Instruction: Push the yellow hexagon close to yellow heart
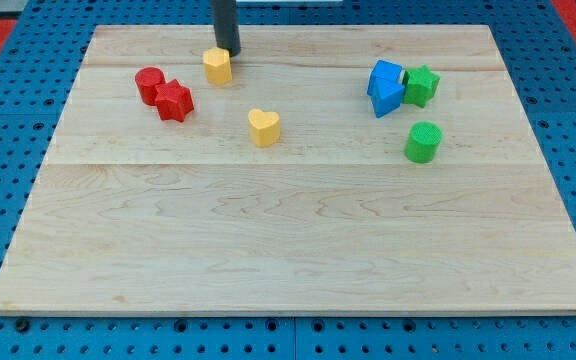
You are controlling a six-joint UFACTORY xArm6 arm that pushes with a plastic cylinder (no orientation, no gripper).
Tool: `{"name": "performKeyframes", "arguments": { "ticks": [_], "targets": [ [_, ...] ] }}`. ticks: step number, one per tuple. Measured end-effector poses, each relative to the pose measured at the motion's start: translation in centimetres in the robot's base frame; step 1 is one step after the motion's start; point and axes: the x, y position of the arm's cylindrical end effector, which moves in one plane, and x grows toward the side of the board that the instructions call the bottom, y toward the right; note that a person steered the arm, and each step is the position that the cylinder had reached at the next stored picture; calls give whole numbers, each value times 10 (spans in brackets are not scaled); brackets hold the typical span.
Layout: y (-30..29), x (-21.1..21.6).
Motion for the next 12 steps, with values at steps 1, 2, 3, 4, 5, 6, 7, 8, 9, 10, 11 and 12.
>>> {"name": "performKeyframes", "arguments": {
  "ticks": [1,2,3,4,5,6,7,8,9,10,11,12],
  "targets": [
    [6,9],
    [-38,-17],
    [-59,-5],
    [-13,13],
    [8,45],
    [6,57],
    [-3,47],
    [-27,48],
    [-27,56],
    [-27,59],
    [-25,61],
    [0,71]
  ]
}}
